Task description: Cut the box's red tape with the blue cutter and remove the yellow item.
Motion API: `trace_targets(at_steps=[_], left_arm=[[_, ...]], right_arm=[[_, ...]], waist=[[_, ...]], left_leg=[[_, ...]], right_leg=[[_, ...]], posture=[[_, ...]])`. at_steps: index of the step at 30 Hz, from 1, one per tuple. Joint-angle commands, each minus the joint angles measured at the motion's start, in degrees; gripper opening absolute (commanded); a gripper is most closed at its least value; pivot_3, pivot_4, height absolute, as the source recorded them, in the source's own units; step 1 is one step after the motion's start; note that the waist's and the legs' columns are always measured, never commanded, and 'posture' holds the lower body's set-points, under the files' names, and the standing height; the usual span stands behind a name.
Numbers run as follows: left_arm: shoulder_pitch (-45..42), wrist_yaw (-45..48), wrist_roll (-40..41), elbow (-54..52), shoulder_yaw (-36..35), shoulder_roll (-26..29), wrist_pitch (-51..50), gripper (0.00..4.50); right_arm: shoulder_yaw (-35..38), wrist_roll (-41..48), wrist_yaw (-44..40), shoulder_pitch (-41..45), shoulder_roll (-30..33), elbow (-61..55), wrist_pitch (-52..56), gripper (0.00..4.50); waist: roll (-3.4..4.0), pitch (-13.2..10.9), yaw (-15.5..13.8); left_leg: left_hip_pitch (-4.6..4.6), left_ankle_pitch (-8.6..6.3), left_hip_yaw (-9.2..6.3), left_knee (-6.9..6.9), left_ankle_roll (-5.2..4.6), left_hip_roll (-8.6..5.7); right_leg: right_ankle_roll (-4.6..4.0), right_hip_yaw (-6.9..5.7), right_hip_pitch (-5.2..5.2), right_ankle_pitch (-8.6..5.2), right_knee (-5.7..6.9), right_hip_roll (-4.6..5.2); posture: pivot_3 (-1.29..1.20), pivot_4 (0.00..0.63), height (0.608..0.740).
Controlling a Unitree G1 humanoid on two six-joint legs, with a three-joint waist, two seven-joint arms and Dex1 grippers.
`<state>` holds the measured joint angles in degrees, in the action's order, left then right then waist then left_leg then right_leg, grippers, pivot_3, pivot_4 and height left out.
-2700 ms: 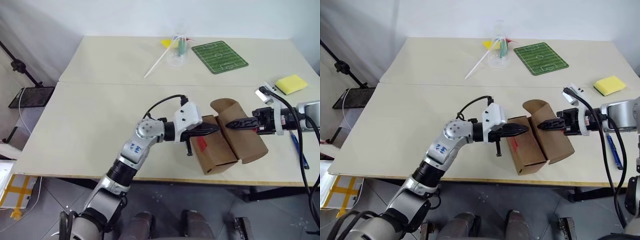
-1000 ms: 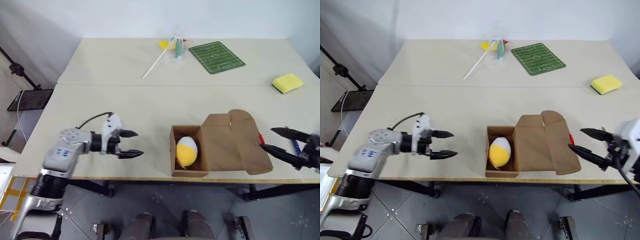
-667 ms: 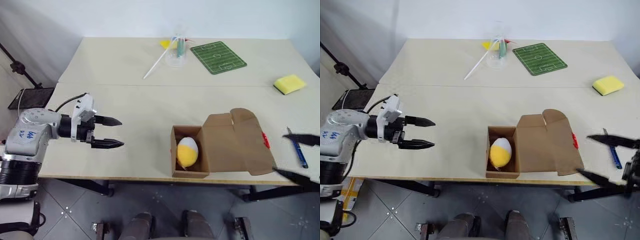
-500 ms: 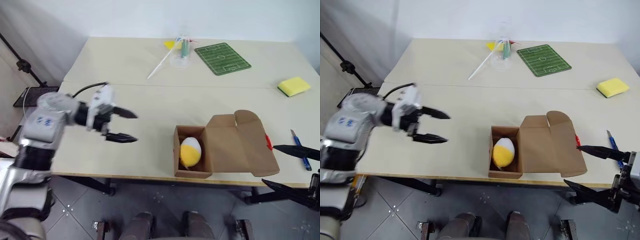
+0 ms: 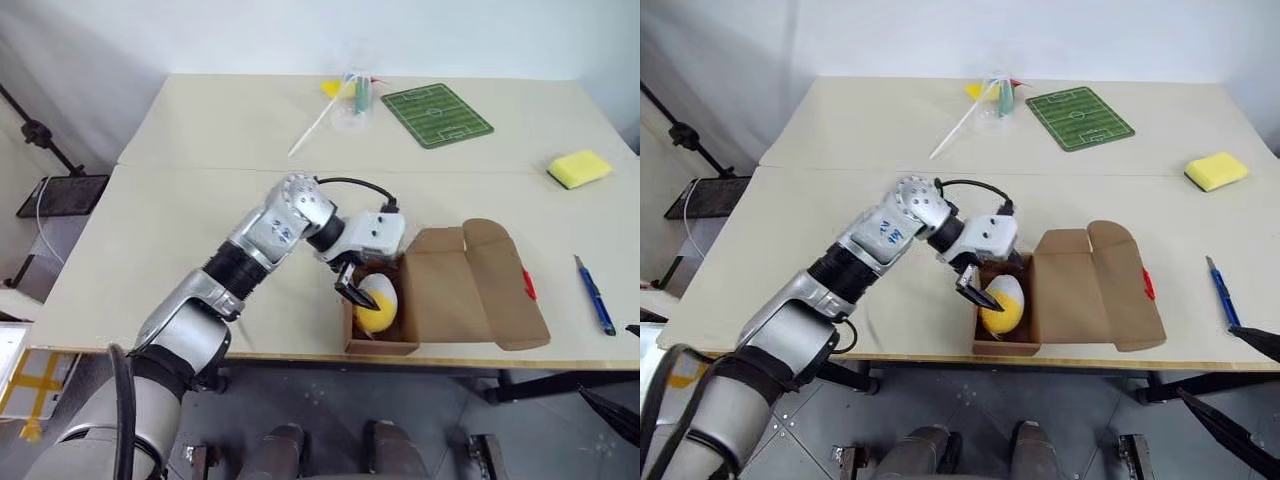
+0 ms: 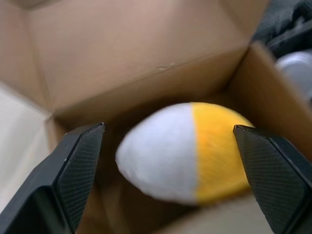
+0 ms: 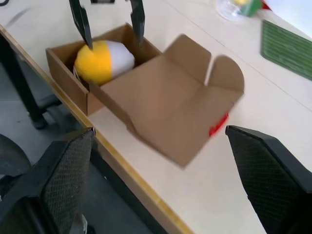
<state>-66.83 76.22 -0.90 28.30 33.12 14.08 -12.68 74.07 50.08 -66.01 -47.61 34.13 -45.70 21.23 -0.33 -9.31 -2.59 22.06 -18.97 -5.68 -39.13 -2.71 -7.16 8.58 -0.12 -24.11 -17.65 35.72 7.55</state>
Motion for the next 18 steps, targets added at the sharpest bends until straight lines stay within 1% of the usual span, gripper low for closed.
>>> trace_targets(at_steps=[1, 3, 5, 6, 10, 13, 18], left_arm=[[-3.01, -3.66, -4.04, 6.48, 0.78, -4.33, 4.57, 4.5], [-3.93, -3.49, -6.94, 9.74, 2.12, -4.53, 9.04, 4.5], [-4.79, -2.26, -8.41, 12.32, 2.84, -4.46, 11.79, 4.14], [-5.03, -1.34, -8.67, 13.13, 3.02, -4.48, 12.52, 4.06], [-5.37, 1.96, -9.13, 15.95, 2.49, -5.15, 15.15, 2.88], [-5.58, 2.53, -9.49, 18.15, 1.81, -5.6, 16.08, 1.99], [-8.58, -5.74, -6.84, 27.77, -5.59, -9.29, 15.67, 0.5]], right_arm=[[0.89, 3.64, 3.52, -2.91, -3.22, -5.69, -1.77, 4.48], [0.85, 3.95, 4.06, -4.99, -5.09, -7.05, -2.61, 4.48], [1.05, 3.65, 3.96, -6.8, -6.44, -6.85, -3.58, 4.5], [1.08, 3.36, 3.66, -7.63, -7.02, -6.65, -3.96, 4.5], [0.76, 4.04, 4.59, -10.23, -7.8, -6.1, -5.51, 4.5], [0.67, 4.79, 5.89, -10.48, -6.44, -5.2, -6.05, 4.5], [-2.01, 5.39, 8.78, -8.21, -2.81, -4.37, -5.64, 4.5]], waist=[[-0.01, -0.01, -0.46], [-0.02, -0.01, -0.54], [-0.04, -0.03, -0.54], [-0.06, -0.04, -0.54], [-0.08, -0.05, -0.65], [-0.1, -0.06, -0.58], [-0.2, -0.12, -0.79]], left_leg=[[0.0, 0.0, -0.01, 0.0, 0.01, 0.0], [0.01, 0.0, -0.01, 0.0, 0.01, -0.01], [0.0, 0.0, -0.01, 0.0, 0.01, -0.01], [0.0, 0.0, -0.01, 0.0, 0.01, -0.01], [0.0, 0.0, -0.01, 0.0, 0.0, -0.03], [0.0, 0.0, -0.01, 0.0, 0.0, -0.02], [-0.01, 0.02, -0.01, -0.01, -0.02, -0.03]], right_leg=[[0.0, 0.02, 0.0, 0.0, -0.01, 0.0], [0.01, 0.09, -0.01, 0.0, -0.03, 0.0], [0.01, 0.1, -0.01, 0.0, -0.04, 0.0], [0.01, 0.1, -0.01, 0.0, -0.04, -0.01], [0.02, 0.18, -0.01, 0.01, -0.05, -0.01], [0.02, 0.23, -0.01, 0.01, -0.04, -0.02], [0.03, 0.23, -0.01, 0.01, -0.03, -0.02]], posture=[[0.0, 0.15, 0.74], [0.0, 0.15, 0.74], [0.0, 0.15, 0.74], [0.0, 0.15, 0.74], [0.0, 0.15, 0.74], [0.0, 0.15, 0.74], [0.0, 0.15, 0.74]])
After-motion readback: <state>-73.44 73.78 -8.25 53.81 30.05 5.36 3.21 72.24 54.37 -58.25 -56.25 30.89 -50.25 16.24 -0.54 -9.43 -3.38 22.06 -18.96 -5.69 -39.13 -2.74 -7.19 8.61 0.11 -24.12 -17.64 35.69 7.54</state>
